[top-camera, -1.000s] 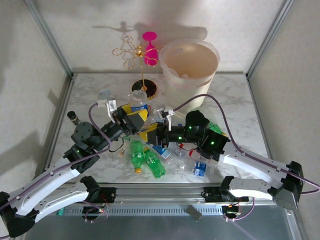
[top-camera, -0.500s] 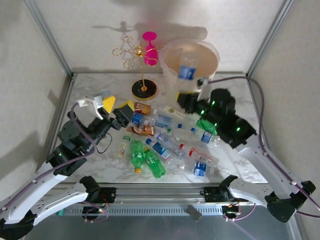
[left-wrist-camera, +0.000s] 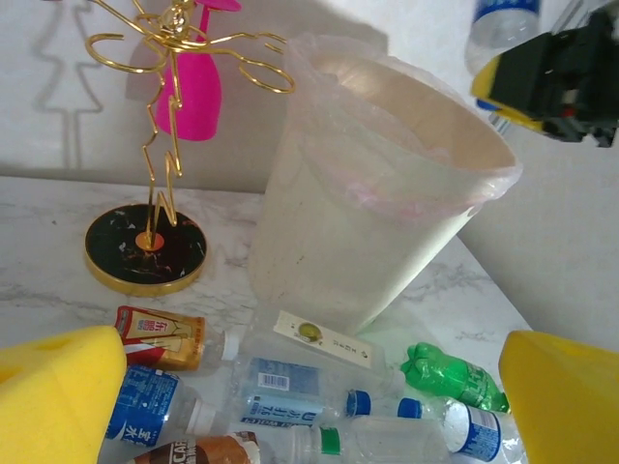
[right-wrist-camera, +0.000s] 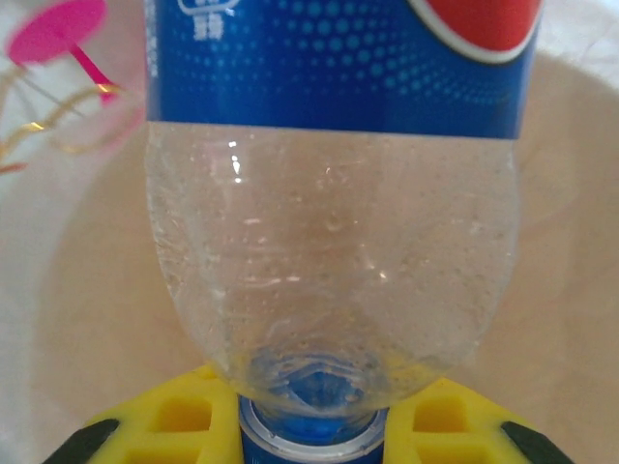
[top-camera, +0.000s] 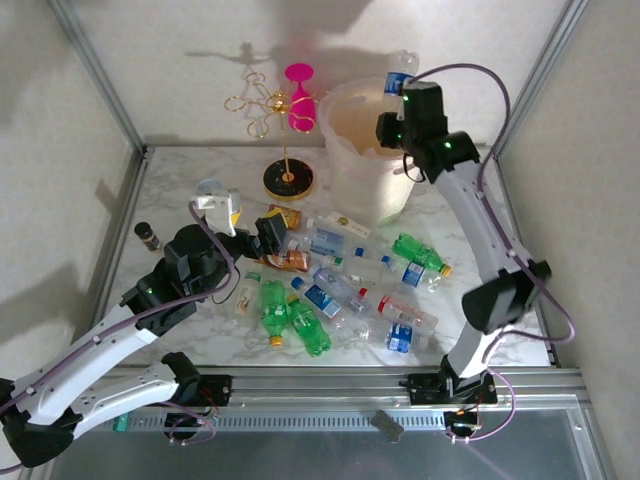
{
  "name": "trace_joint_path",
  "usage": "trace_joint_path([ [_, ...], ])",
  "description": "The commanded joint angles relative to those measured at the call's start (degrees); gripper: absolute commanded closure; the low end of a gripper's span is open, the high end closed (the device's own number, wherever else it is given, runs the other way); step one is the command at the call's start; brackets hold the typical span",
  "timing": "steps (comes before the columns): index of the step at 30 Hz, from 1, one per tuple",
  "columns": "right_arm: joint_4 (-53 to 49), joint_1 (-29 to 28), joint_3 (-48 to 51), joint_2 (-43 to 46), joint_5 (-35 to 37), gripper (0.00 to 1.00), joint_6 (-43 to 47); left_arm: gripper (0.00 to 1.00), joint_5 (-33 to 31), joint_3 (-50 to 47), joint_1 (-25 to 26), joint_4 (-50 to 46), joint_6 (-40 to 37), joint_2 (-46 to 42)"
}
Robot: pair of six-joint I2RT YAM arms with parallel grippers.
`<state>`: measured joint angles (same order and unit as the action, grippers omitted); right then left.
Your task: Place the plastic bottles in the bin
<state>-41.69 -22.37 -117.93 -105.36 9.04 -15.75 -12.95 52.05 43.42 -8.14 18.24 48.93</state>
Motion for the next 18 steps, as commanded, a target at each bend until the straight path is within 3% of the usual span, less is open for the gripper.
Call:
trace_joint_path([
  [1,-6.85,0.53,-5.43,-3.47,0.5,1.0,2.2,0.01,-1.3,-0.81,-0.07,-0.04,0.89,1.06],
  [7,-10.25,1.08,-9.28,-10.07,1.49,1.0,3.75,0.01,-3.62,-1.81,-0.53,0.49,1.88,0.39],
  [10,-10.32,1.13,-9.31,-11.4,1.52,0.95,3.81,0.01,-4.18,-1.78,-0.79,0.3,1.55,0.53],
  [15,-9.93,1.36,-9.48,-12.23,1.16,0.7,3.51,0.0,-4.72,-1.86,-1.35,0.32,1.34,0.6],
  [18,-9.48,1.29,-9.6,-12.24,1.15,0.63,3.23,0.0,-4.54,-1.87,-1.66,0.39,1.35,0.64],
])
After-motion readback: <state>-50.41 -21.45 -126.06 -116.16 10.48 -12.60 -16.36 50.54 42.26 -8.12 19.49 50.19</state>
